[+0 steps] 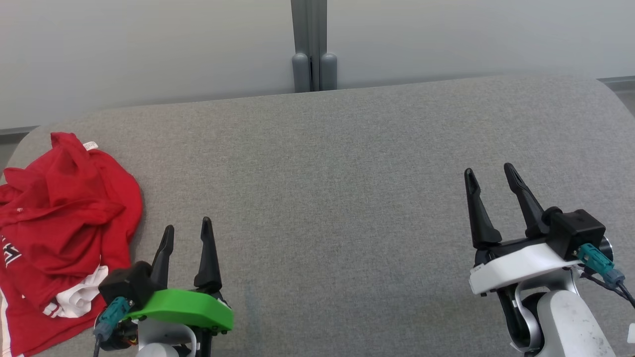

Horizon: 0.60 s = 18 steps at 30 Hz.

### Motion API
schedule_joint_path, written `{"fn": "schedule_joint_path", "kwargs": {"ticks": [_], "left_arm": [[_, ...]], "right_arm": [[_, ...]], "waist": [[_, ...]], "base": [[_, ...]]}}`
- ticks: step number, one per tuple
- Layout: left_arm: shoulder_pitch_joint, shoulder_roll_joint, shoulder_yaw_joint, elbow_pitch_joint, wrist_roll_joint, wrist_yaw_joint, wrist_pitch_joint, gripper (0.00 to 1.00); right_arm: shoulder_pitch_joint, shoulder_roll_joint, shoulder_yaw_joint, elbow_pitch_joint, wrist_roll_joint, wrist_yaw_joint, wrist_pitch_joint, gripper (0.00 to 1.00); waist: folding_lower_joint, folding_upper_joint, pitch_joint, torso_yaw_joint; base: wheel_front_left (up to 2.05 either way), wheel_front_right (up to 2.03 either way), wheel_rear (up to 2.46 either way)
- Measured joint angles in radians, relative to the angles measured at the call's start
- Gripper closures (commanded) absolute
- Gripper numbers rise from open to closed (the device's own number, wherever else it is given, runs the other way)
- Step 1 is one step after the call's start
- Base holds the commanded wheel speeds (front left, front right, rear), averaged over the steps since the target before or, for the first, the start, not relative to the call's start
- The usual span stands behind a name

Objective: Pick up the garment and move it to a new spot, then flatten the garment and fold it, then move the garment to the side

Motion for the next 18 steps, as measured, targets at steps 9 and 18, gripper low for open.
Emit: {"fn": "schedule_joint_path", "kwargs": {"ticks": [9,18], "left_arm": [[-0.003,0.024,-0.057,0.001,0.107,0.056,-0.023,0.00],[-0.005,0.039,-0.099,0.019,0.178,0.086,-0.043,0.00]], "right_arm": [[0.000,0.004,0.011,0.000,-0.123,0.000,-0.024,0.00],[0.000,0.005,0.018,-0.007,-0.223,0.002,-0.044,0.00]], "waist": [[0.0000,0.0000,0.002,-0.002],[0.0000,0.0000,-0.003,-0.002]], "base": [[0.00,0.00,0.00],[0.00,0.00,0.00]]}}
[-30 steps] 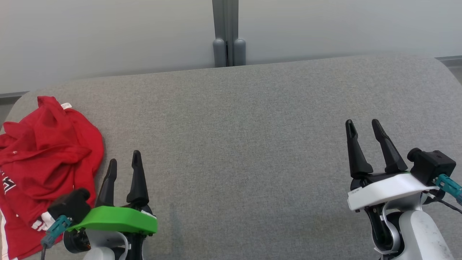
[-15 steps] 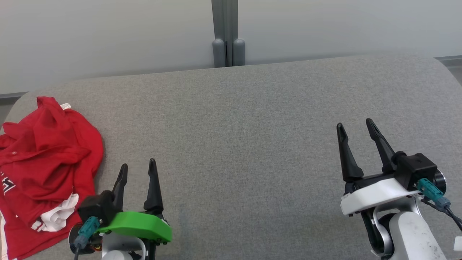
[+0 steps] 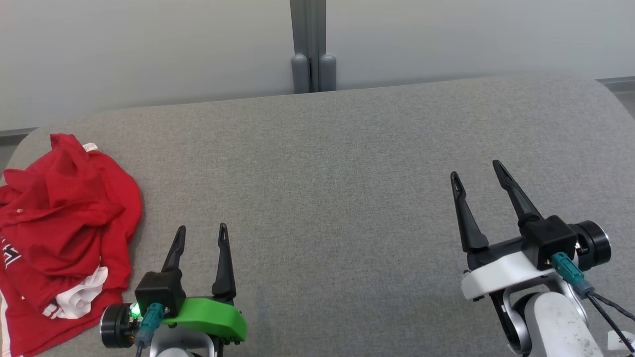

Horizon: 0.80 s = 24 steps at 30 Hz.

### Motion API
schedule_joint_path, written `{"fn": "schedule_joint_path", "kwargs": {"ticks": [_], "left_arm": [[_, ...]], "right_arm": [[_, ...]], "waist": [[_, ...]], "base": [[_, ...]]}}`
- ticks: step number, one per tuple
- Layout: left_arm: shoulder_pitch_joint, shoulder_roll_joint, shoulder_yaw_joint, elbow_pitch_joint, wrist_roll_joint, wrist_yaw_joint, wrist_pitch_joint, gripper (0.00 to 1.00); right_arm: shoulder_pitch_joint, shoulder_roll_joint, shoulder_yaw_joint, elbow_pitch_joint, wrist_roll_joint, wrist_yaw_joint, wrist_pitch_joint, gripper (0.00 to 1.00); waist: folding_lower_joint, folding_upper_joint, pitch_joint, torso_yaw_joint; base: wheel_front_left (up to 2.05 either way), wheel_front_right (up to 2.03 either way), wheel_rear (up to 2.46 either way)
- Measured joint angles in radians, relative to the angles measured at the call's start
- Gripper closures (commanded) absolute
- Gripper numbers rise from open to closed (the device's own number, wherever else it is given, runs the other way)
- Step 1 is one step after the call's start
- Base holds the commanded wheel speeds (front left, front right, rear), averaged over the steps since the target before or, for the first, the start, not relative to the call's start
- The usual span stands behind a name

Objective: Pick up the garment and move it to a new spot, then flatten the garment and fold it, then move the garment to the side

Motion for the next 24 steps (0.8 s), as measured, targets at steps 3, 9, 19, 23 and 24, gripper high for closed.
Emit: {"fn": "schedule_joint_path", "kwargs": {"ticks": [3,9,19,23,24], "left_arm": [[0.000,0.005,-0.016,0.005,0.021,0.006,-0.008,0.00],[0.000,-0.008,-0.002,0.007,0.019,0.007,-0.019,0.00],[0.020,-0.051,0.075,-0.031,0.009,-0.076,-0.041,0.00],[0.031,-0.058,0.101,-0.028,0.014,-0.108,-0.049,0.00],[0.034,-0.060,0.108,-0.025,0.014,-0.116,-0.051,0.00]], "right_arm": [[0.000,0.000,0.005,-0.004,-0.032,0.000,-0.007,0.00],[0.000,0.002,0.016,-0.008,-0.079,0.000,-0.018,0.00],[0.007,0.004,0.025,0.001,0.142,0.000,-0.040,0.00],[0.013,0.004,0.043,0.026,0.207,0.000,-0.045,0.00],[0.015,0.004,0.045,0.033,0.234,0.000,-0.049,0.00]], "waist": [[0.0000,0.0000,-0.001,0.000],[0.0000,0.0000,-0.001,0.002],[0.0000,0.0000,0.003,0.001],[0.0000,0.0000,0.003,0.000],[0.0000,0.0001,0.002,-0.001]], "base": [[0.00,0.00,0.00],[0.00,0.00,0.00],[0.00,0.00,0.00],[0.00,0.00,0.00],[0.00,0.00,0.00]]}}
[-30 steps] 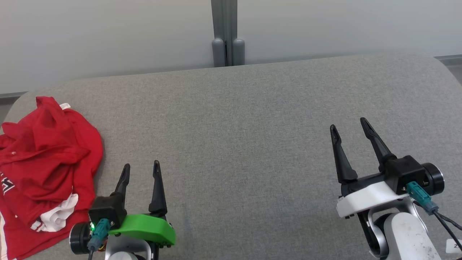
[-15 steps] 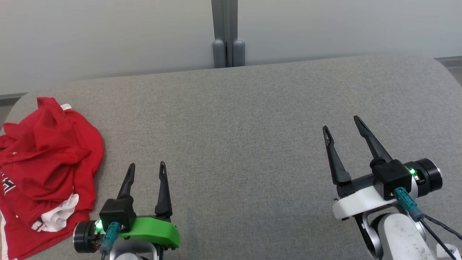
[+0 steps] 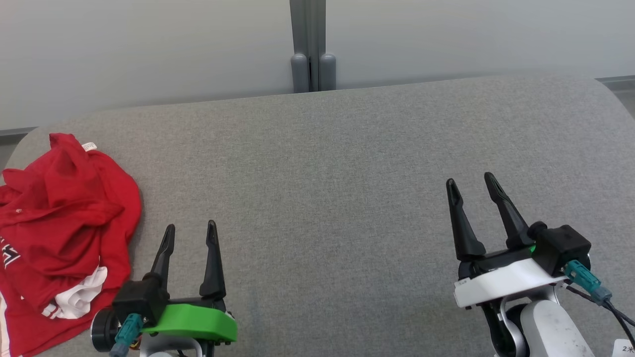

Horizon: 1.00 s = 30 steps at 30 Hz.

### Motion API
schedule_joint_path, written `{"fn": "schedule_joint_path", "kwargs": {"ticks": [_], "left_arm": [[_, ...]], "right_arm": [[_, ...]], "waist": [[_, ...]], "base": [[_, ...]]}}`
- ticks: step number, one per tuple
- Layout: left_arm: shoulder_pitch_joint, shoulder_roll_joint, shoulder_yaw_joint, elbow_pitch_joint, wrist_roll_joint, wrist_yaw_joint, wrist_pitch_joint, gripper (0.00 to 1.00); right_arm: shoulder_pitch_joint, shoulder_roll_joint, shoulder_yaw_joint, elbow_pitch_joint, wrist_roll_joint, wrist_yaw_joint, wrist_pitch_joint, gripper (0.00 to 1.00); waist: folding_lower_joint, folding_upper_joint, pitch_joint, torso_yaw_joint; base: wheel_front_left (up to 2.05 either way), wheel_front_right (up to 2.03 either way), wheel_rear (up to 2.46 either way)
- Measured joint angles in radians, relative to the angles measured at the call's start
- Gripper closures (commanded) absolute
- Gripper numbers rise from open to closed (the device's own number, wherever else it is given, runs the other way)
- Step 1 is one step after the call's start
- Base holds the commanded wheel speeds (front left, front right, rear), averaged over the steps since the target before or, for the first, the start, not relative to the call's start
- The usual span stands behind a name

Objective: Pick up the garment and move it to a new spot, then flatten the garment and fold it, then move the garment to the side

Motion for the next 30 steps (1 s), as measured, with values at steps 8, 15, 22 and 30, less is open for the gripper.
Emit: {"fn": "schedule_joint_path", "kwargs": {"ticks": [8,15,22,30], "left_arm": [[0.009,-0.001,-0.001,0.016,-0.019,-0.013,-0.012,0.00],[0.011,-0.001,-0.013,0.022,0.012,-0.008,-0.024,0.00],[0.011,-0.001,-0.018,0.040,0.012,-0.004,-0.024,0.00],[0.011,-0.001,-0.014,0.051,0.007,-0.002,-0.024,0.00]], "right_arm": [[0.005,0.000,0.006,0.036,0.072,0.000,-0.013,0.00],[0.004,-0.001,0.005,0.065,0.011,0.000,-0.025,0.00],[0.001,-0.001,-0.003,0.072,0.006,0.000,-0.026,0.00],[0.001,-0.001,-0.004,0.075,0.013,0.000,-0.026,0.00]], "waist": [[0.0000,0.0000,-0.001,-0.006],[0.0000,0.0000,0.000,-0.009],[0.0000,0.0000,0.002,-0.007],[0.0000,0.0000,0.007,0.002]], "base": [[0.00,0.00,0.00],[0.00,0.00,0.00],[0.00,0.00,0.00],[0.00,0.00,0.00]]}}
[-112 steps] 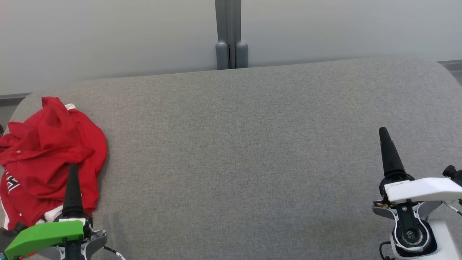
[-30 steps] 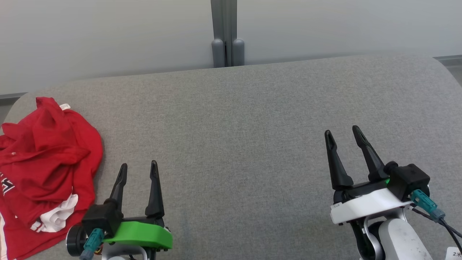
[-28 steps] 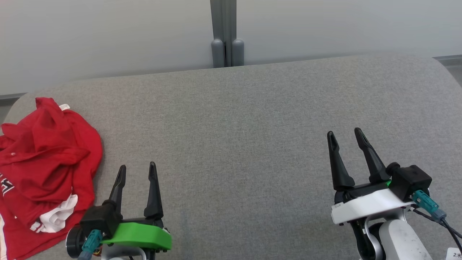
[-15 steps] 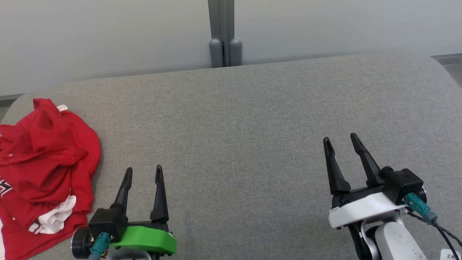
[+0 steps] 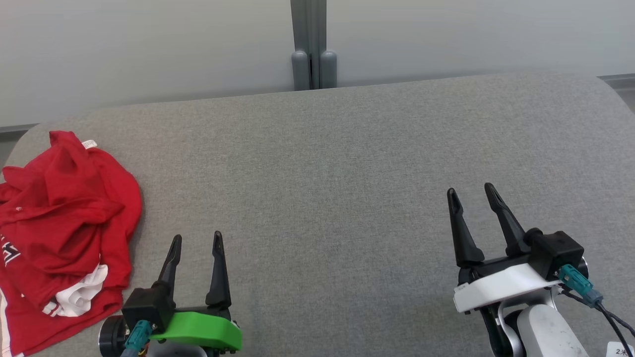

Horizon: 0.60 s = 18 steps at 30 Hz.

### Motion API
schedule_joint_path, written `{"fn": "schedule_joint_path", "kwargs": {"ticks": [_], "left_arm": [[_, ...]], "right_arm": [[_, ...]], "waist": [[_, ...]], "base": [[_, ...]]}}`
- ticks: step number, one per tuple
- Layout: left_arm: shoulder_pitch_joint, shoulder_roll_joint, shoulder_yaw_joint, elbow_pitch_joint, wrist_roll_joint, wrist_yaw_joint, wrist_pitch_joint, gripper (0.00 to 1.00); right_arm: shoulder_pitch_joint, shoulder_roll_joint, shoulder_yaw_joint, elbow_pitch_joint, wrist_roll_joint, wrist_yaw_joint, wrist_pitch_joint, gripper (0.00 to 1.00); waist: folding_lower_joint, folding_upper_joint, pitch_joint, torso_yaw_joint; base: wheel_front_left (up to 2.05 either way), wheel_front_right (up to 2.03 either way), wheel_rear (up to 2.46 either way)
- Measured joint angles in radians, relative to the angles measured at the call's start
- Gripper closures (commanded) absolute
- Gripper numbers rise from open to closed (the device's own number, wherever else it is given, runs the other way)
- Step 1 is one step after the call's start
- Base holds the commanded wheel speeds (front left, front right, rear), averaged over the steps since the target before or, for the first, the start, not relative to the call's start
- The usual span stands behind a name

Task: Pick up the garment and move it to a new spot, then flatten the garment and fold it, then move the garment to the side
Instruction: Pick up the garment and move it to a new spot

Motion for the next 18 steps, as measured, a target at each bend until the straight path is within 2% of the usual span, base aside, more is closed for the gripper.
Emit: {"fn": "schedule_joint_path", "kwargs": {"ticks": [10,18], "left_arm": [[-0.007,0.000,0.032,0.007,-0.023,0.022,0.000,0.00],[-0.010,0.000,0.060,-0.002,-0.022,0.031,-0.002,0.00]], "right_arm": [[0.000,0.000,0.034,0.008,0.011,0.000,0.000,0.00],[0.004,0.000,0.062,0.008,0.018,0.000,0.000,0.00]], "waist": [[0.0000,0.0000,0.009,0.056],[0.0000,0.0000,0.008,0.150]], "base": [[0.00,0.00,0.00],[0.00,0.00,0.00]]}}
